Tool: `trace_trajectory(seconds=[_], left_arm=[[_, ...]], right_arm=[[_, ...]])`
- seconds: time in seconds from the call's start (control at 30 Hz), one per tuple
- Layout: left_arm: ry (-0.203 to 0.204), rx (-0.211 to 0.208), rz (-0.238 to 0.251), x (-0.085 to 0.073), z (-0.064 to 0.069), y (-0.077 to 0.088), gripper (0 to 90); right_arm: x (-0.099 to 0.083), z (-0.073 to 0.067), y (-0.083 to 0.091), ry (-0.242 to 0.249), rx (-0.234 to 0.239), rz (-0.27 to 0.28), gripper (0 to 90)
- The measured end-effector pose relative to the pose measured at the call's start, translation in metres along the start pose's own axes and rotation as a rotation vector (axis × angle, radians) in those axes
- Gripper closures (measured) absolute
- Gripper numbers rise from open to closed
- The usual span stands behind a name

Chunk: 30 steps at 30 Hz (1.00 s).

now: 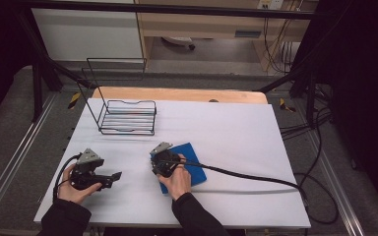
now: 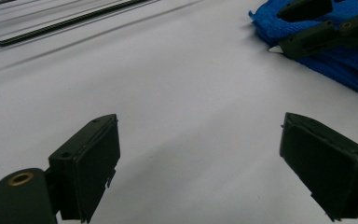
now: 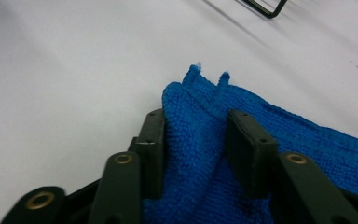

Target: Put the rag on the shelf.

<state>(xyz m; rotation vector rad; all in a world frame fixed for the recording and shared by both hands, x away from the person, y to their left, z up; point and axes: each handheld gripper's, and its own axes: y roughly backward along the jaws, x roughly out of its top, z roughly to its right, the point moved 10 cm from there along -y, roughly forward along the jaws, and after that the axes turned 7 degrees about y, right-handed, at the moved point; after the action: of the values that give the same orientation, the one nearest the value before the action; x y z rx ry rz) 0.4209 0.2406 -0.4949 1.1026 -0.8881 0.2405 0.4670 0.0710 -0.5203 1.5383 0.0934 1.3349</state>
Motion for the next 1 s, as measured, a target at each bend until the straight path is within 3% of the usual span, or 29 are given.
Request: trace_trajectory(seconds=[0.03,0.1,0.23,0.3,0.37,0.4,0.5,0.53,0.6,0.73,0.77,0.9,0.93,0.97,1.0], left_arm=[[0.000,0.000,0.000,0.000,0.000,0.000,12.5],[0.000,-0.001,0.003,0.000,0.000,0.001,12.6],[0.002,0.003,0.006,0.001,-0.001,0.001,12.8],[0.006,0.004,0.007,0.001,-0.002,0.001,12.9],[0.011,0.004,0.012,0.002,-0.003,0.002,13.0],[0.011,0.004,0.012,0.002,-0.003,0.002,13.0],[0.024,0.010,0.024,0.005,-0.007,0.005,12.9],[0.024,0.010,0.024,0.005,-0.007,0.005,12.9],[0.047,0.011,0.039,0.008,-0.011,0.010,12.9],[0.077,0.022,0.085,0.017,-0.022,0.025,12.9],[0.086,0.025,0.097,0.019,-0.025,0.028,13.1],[0.114,0.035,0.126,0.022,-0.034,0.038,14.8],[0.122,0.032,0.128,0.022,-0.035,0.039,14.8],[0.121,0.028,0.126,0.021,-0.034,0.039,16.9],[0.118,0.022,0.119,0.021,-0.032,0.038,16.9]], right_arm=[[0.000,0.003,0.000,-0.002,-0.015,-0.003,71.4],[-0.001,0.006,0.000,0.024,-0.034,-0.013,79.5],[-0.001,0.008,0.001,0.005,-0.032,-0.016,83.5],[0.000,0.009,0.002,-0.033,-0.005,-0.017,84.3],[0.006,0.007,0.010,-0.054,0.042,0.029,84.6],[0.006,0.007,0.010,-0.054,0.042,0.029,84.6],[0.026,-0.008,0.023,-0.045,0.143,0.141,84.6],[0.026,-0.008,0.023,-0.045,0.143,0.141,84.6],[0.035,-0.018,0.025,-0.016,0.186,0.175,84.5],[0.048,-0.043,0.021,0.059,0.258,0.185,84.4],[0.051,-0.059,0.018,0.094,0.302,0.190,84.3],[0.050,-0.093,0.016,0.131,0.423,0.191,84.0],[0.050,-0.093,0.016,0.131,0.423,0.191,84.0],[0.043,-0.107,0.015,0.159,0.464,0.167,83.3],[0.043,-0.107,0.015,0.159,0.464,0.167,83.3]])
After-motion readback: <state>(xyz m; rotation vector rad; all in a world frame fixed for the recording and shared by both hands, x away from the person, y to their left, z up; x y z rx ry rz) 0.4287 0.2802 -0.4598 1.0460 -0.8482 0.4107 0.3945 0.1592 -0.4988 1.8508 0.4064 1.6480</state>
